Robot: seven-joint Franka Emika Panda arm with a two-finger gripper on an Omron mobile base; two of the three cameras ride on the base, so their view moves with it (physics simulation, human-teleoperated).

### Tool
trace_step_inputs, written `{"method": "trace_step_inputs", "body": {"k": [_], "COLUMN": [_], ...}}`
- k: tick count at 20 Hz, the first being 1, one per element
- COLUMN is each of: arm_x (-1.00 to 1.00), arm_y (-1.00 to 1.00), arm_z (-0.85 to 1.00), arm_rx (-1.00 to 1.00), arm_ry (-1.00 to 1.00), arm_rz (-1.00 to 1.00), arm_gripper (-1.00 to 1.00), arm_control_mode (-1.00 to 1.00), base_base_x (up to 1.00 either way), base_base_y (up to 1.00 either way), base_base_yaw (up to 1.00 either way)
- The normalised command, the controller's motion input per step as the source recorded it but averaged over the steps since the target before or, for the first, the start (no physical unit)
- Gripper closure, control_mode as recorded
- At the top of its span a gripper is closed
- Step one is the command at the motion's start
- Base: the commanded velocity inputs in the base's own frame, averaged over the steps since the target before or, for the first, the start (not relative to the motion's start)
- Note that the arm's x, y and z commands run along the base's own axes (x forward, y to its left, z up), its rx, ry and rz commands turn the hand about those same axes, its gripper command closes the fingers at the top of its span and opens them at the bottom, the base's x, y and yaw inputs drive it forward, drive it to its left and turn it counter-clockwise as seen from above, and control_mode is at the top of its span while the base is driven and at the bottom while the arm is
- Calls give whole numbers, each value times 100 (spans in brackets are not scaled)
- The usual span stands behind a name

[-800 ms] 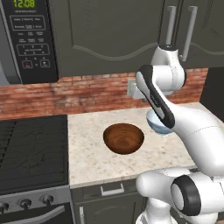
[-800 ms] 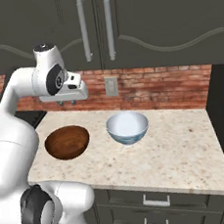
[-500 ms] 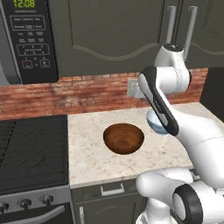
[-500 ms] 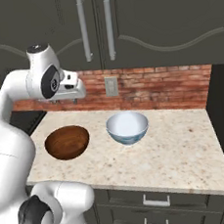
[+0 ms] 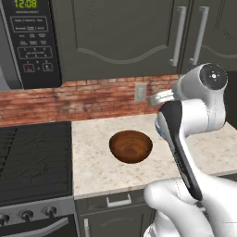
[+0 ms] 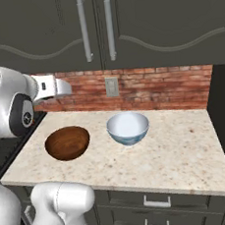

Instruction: Open the cabinet. Pick the bowls from the counter and place them in the cabinet. Then close the cabinet.

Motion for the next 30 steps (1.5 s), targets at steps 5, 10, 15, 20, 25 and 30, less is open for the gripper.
{"method": "trace_step_inputs", "body": {"k": [5, 10, 15, 20, 25, 30], "arm_x": [-47, -28, -20, 7, 40, 54], "arm_y": [-9, -7, -9, 0, -48, -66], "arm_z": [47, 39, 25, 0, 10, 3], "arm_rx": [-4, 1, 5, 0, 5, 7], "arm_ry": [-56, -49, -40, 0, -1, -1], "arm_rz": [0, 0, 0, 0, 2, 8], "arm_gripper": [-100, -100, -100, -100, -100, -100], "arm_control_mode": [-100, -100, -100, -100, -100, -100], "base_base_x": [0, 0, 0, 0, 0, 0], "base_base_y": [0, 0, 0, 0, 0, 0], "base_base_yaw": [0, 0, 0, 0, 0, 0]}}
